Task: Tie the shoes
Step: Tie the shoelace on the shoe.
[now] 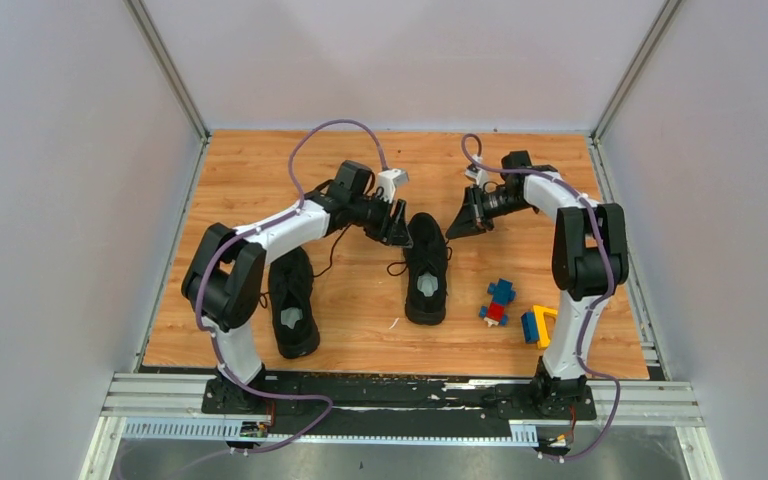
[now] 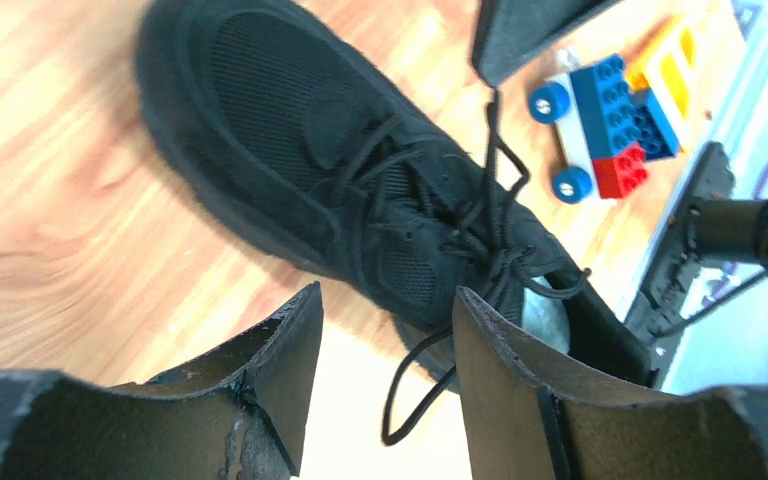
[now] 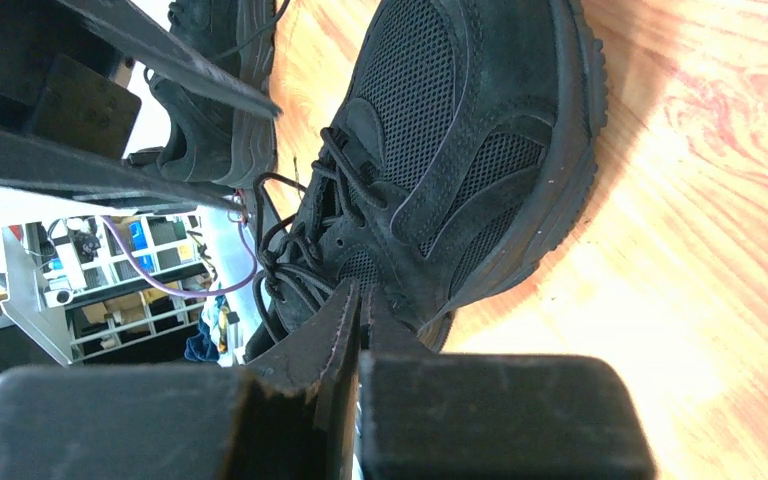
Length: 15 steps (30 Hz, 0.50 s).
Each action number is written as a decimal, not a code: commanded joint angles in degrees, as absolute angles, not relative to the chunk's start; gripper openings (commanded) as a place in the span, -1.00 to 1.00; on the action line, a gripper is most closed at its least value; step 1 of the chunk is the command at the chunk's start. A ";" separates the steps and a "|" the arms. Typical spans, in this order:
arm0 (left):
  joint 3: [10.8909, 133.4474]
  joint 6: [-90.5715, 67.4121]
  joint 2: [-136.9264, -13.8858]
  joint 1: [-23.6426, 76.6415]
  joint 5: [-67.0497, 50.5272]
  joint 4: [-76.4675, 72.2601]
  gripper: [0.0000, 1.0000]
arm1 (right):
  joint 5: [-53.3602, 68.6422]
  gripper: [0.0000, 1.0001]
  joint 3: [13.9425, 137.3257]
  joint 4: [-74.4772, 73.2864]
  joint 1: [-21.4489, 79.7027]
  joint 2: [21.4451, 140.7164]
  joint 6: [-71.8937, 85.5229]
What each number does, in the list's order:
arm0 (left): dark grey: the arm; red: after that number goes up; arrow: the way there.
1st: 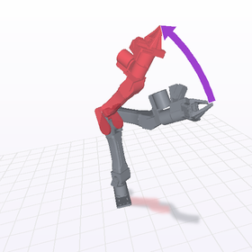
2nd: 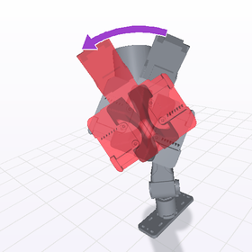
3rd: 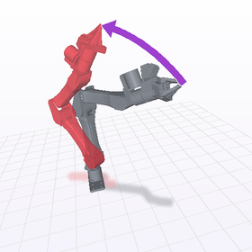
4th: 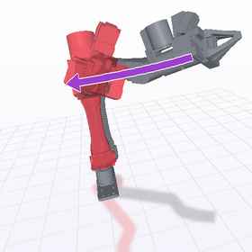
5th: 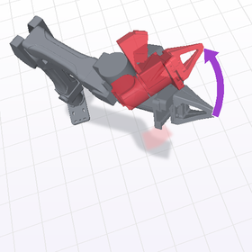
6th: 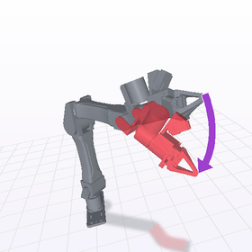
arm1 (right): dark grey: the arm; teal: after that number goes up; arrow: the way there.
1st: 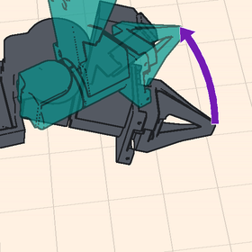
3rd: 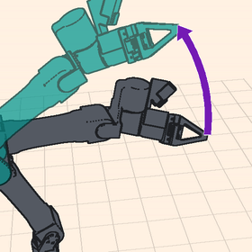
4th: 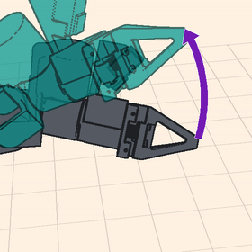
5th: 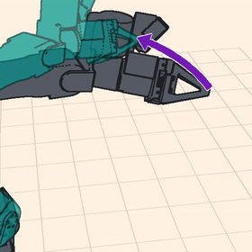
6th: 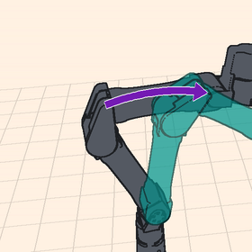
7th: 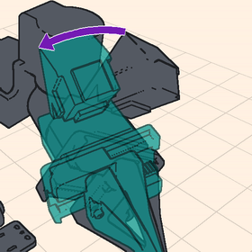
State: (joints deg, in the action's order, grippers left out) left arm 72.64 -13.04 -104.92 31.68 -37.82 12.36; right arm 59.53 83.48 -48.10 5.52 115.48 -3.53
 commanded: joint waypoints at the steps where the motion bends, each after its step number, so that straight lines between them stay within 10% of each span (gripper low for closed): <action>1: 73.58 -10.43 -99.81 29.01 -27.93 16.09 0.19 | 58.56 -1.00 82.98 -46.10 4.32 111.62 -2.74; 10: 74.07 -9.79 -98.34 23.64 -28.01 22.22 0.48 | 58.45 -0.86 82.89 -45.85 3.59 111.79 -2.21; 15: 69.36 -6.40 -94.01 23.12 -40.94 20.64 0.48 | 59.59 -0.43 79.55 -45.95 0.66 108.34 -2.25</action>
State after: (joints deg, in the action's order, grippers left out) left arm 72.29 -9.93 -100.38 22.81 -30.59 21.30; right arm 58.54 81.67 -47.00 3.07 113.67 -2.46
